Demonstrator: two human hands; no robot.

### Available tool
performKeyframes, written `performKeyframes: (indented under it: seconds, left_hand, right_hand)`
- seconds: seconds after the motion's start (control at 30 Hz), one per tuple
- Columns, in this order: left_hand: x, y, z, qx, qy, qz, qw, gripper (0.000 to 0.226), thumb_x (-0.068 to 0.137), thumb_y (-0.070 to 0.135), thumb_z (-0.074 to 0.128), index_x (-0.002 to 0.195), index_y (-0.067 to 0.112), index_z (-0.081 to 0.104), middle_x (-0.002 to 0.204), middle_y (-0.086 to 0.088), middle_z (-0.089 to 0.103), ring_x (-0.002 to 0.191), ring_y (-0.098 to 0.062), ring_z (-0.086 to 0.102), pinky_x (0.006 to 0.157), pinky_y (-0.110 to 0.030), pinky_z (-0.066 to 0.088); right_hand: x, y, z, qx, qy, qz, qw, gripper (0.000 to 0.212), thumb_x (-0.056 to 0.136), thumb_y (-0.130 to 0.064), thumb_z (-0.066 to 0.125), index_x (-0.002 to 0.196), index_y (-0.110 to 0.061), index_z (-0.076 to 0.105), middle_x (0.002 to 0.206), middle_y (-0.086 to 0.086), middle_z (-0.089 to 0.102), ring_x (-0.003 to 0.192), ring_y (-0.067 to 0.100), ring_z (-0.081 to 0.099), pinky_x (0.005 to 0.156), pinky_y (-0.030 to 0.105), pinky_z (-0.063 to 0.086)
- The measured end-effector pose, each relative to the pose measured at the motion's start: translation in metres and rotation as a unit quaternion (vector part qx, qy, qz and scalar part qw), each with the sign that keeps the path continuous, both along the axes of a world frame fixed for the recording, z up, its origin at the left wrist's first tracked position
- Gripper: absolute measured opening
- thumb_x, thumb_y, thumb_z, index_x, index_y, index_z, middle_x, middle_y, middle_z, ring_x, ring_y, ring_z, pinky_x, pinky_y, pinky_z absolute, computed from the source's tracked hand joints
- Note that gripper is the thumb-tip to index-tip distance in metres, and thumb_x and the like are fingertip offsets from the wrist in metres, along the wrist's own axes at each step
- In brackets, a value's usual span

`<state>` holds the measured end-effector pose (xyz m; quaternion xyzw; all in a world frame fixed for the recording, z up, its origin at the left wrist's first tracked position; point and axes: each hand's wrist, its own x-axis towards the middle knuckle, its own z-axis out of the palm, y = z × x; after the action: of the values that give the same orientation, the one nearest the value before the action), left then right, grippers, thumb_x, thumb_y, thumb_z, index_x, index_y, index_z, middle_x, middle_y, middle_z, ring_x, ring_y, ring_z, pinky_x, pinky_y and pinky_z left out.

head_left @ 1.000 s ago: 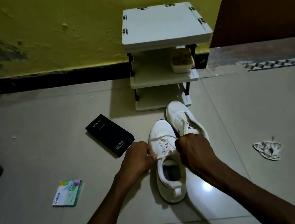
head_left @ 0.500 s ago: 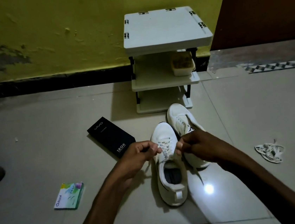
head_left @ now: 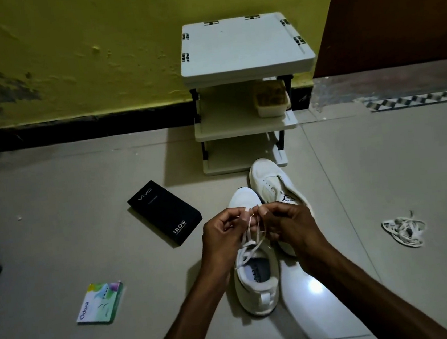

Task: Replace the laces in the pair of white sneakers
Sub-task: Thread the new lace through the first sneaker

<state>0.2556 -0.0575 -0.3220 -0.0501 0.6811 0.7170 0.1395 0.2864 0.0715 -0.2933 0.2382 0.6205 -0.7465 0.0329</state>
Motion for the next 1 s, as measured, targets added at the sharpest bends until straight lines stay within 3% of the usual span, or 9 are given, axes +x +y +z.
performKeyframes:
  seconds: [0.13, 0.2, 0.3, 0.4, 0.5, 0.67, 0.8, 0.9, 1.0]
  left_hand:
    - [0.001, -0.001, -0.003, 0.017, -0.001, 0.019, 1.0, 0.011, 0.088, 0.006, 0.068, 0.097, 0.01, 0.072, 0.087, -0.013, 0.075, 0.081, -0.026, 0.073, 0.075, -0.034, 0.06]
    - [0.003, -0.001, -0.004, 0.011, 0.0, 0.025, 1.0, 0.013, 0.088, 0.007, 0.068, 0.099, 0.012, 0.072, 0.086, -0.009, 0.076, 0.08, -0.023, 0.073, 0.073, -0.031, 0.06]
    - [0.001, -0.002, -0.008, -0.02, 0.025, 0.018, 0.999, 0.014, 0.088, 0.011, 0.069, 0.101, 0.015, 0.073, 0.087, -0.003, 0.076, 0.082, -0.02, 0.073, 0.073, -0.03, 0.059]
    - [-0.004, -0.004, -0.01, -0.084, 0.08, -0.026, 0.993, 0.024, 0.086, 0.005, 0.069, 0.106, 0.019, 0.071, 0.083, -0.001, 0.074, 0.08, -0.014, 0.072, 0.071, -0.022, 0.056]
    - [-0.005, -0.007, -0.014, -0.212, 0.165, -0.093, 0.959, 0.036, 0.086, 0.01, 0.069, 0.114, 0.033, 0.066, 0.079, 0.008, 0.068, 0.079, -0.005, 0.067, 0.073, -0.014, 0.052]
    - [-0.004, -0.008, -0.014, -0.333, 0.242, -0.169, 0.896, 0.042, 0.089, 0.033, 0.054, 0.13, 0.041, 0.053, 0.104, 0.002, 0.069, 0.097, -0.017, 0.064, 0.089, -0.037, 0.053]
    - [0.0, -0.009, -0.008, -0.354, 0.296, -0.196, 0.865, 0.051, 0.087, 0.02, 0.055, 0.134, 0.04, 0.048, 0.103, 0.0, 0.068, 0.095, -0.02, 0.062, 0.087, -0.037, 0.051]
    - [-0.004, -0.014, -0.011, -0.352, 0.29, -0.186, 0.87, 0.056, 0.084, 0.015, 0.057, 0.129, 0.046, 0.044, 0.094, 0.003, 0.07, 0.088, -0.02, 0.064, 0.079, -0.037, 0.053]
    - [-0.012, -0.016, -0.015, -0.332, 0.234, -0.176, 0.897, 0.049, 0.086, 0.025, 0.067, 0.123, 0.05, 0.047, 0.095, 0.004, 0.071, 0.09, -0.014, 0.065, 0.081, -0.033, 0.054]
  right_hand:
    - [-0.005, -0.003, -0.002, 0.014, -0.025, -0.054, 0.998, 0.019, 0.087, -0.024, 0.07, 0.088, -0.006, 0.074, 0.069, 0.007, 0.07, 0.05, 0.009, 0.06, 0.045, 0.016, 0.044]
    - [-0.007, -0.004, -0.005, 0.003, -0.044, -0.061, 0.997, 0.022, 0.088, -0.027, 0.069, 0.089, -0.006, 0.074, 0.068, 0.008, 0.067, 0.052, 0.012, 0.059, 0.047, 0.018, 0.044]
    - [-0.009, -0.005, -0.012, -0.019, -0.064, -0.05, 0.996, 0.017, 0.093, -0.018, 0.062, 0.097, -0.005, 0.073, 0.071, 0.008, 0.069, 0.056, 0.015, 0.06, 0.049, 0.019, 0.046]
    - [-0.012, -0.002, -0.013, 0.025, -0.105, -0.017, 0.994, 0.017, 0.095, -0.012, 0.058, 0.095, -0.009, 0.074, 0.069, 0.007, 0.068, 0.054, 0.013, 0.053, 0.052, 0.021, 0.043]
    - [-0.018, 0.0, -0.013, 0.014, -0.126, -0.009, 0.992, 0.02, 0.091, -0.001, 0.055, 0.092, -0.009, 0.073, 0.071, 0.013, 0.065, 0.064, 0.023, 0.053, 0.059, 0.029, 0.043]
    - [-0.025, 0.002, -0.019, -0.044, -0.154, -0.023, 0.987, 0.024, 0.077, 0.008, 0.054, 0.065, -0.005, 0.07, 0.063, 0.015, 0.061, 0.052, 0.018, 0.053, 0.046, 0.022, 0.043]
    - [-0.026, 0.003, -0.024, -0.115, -0.146, -0.054, 0.981, 0.016, 0.079, 0.014, 0.054, 0.078, 0.002, 0.065, 0.063, 0.015, 0.062, 0.052, 0.017, 0.059, 0.044, 0.019, 0.048]
    - [-0.021, 0.002, -0.022, -0.106, -0.113, -0.026, 0.988, 0.021, 0.083, 0.013, 0.054, 0.099, 0.003, 0.063, 0.075, 0.019, 0.066, 0.06, 0.019, 0.061, 0.052, 0.023, 0.051]
    - [-0.017, 0.005, -0.022, -0.072, -0.083, 0.004, 0.994, 0.032, 0.085, 0.004, 0.06, 0.111, -0.013, 0.053, 0.079, 0.012, 0.07, 0.074, 0.023, 0.064, 0.065, 0.031, 0.052]
